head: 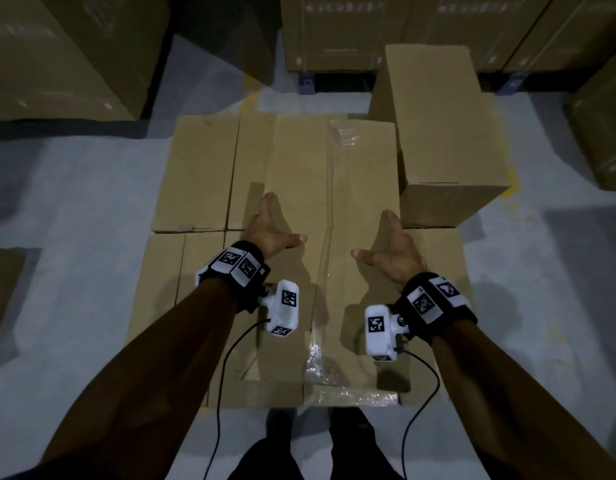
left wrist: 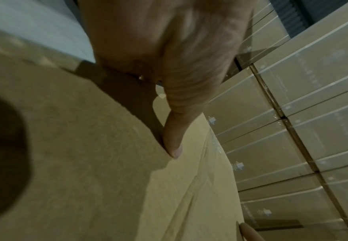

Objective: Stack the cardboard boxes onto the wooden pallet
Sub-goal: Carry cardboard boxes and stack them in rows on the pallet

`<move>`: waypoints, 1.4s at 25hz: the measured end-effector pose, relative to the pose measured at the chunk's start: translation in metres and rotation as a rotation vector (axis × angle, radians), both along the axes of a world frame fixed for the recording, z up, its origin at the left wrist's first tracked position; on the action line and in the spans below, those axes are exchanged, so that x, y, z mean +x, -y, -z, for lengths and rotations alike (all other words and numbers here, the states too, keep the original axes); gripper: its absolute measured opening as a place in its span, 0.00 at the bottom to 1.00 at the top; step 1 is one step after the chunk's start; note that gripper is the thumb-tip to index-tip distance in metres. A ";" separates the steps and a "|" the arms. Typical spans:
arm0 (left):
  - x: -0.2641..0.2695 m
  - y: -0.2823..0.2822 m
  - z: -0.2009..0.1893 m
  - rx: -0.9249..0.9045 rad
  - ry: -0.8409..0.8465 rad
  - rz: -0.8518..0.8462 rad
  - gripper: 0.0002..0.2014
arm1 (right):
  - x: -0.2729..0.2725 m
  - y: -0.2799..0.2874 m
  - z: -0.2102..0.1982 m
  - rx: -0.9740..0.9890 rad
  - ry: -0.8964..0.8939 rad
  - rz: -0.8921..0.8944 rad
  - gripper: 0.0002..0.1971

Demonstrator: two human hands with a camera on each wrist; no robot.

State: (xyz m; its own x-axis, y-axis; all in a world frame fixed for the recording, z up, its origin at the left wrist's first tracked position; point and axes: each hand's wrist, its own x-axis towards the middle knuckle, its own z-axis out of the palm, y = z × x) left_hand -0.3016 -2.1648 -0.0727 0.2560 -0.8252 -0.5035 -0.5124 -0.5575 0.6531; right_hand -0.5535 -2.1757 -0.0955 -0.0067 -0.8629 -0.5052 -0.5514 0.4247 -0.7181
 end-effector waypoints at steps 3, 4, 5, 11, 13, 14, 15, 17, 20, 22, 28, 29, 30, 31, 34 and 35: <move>-0.018 0.036 0.017 0.006 0.005 -0.010 0.55 | -0.017 0.037 0.023 0.001 0.025 -0.003 0.58; -0.022 0.046 0.022 0.003 0.003 -0.011 0.54 | -0.022 0.047 0.030 -0.002 0.032 -0.006 0.57; -0.026 0.056 0.031 -0.002 -0.001 -0.015 0.54 | -0.026 0.058 0.037 -0.003 0.044 -0.008 0.57; -0.043 0.095 0.074 -0.049 0.008 -0.091 0.52 | -0.041 0.104 0.074 -0.021 0.070 -0.043 0.57; -0.046 0.102 0.083 -0.055 0.010 -0.106 0.51 | -0.044 0.113 0.082 -0.022 0.075 -0.053 0.57; -0.047 0.105 0.087 -0.055 0.005 -0.107 0.51 | -0.045 0.117 0.085 -0.019 0.078 -0.056 0.57; -0.049 0.107 0.091 -0.061 0.003 -0.102 0.51 | -0.046 0.120 0.088 -0.019 0.082 -0.057 0.56; -0.050 0.112 0.100 -0.087 0.005 -0.093 0.51 | -0.048 0.129 0.093 -0.019 0.088 -0.056 0.56; -0.053 0.119 0.111 -0.107 0.022 -0.098 0.50 | -0.051 0.142 0.100 -0.027 0.105 -0.055 0.55; -0.054 0.122 0.118 -0.106 0.044 -0.082 0.50 | -0.053 0.147 0.103 -0.029 0.101 -0.058 0.54; -0.058 0.131 0.130 -0.072 0.158 0.044 0.47 | -0.057 0.147 0.116 -0.026 0.048 -0.117 0.50; -0.058 0.129 0.129 -0.052 0.178 0.075 0.46 | -0.057 0.142 0.118 -0.033 0.023 -0.126 0.49; -0.058 0.124 0.131 -0.043 0.195 0.112 0.46 | -0.057 0.134 0.119 -0.041 -0.017 -0.130 0.46; -0.058 0.118 0.131 -0.046 0.238 0.162 0.45 | -0.057 0.124 0.121 -0.050 -0.060 -0.128 0.44; -0.061 0.089 0.131 -0.098 0.467 0.410 0.42 | -0.058 0.093 0.119 -0.063 -0.139 -0.142 0.40; -0.065 0.077 0.127 -0.118 0.513 0.517 0.42 | -0.059 0.082 0.116 -0.055 -0.153 -0.154 0.39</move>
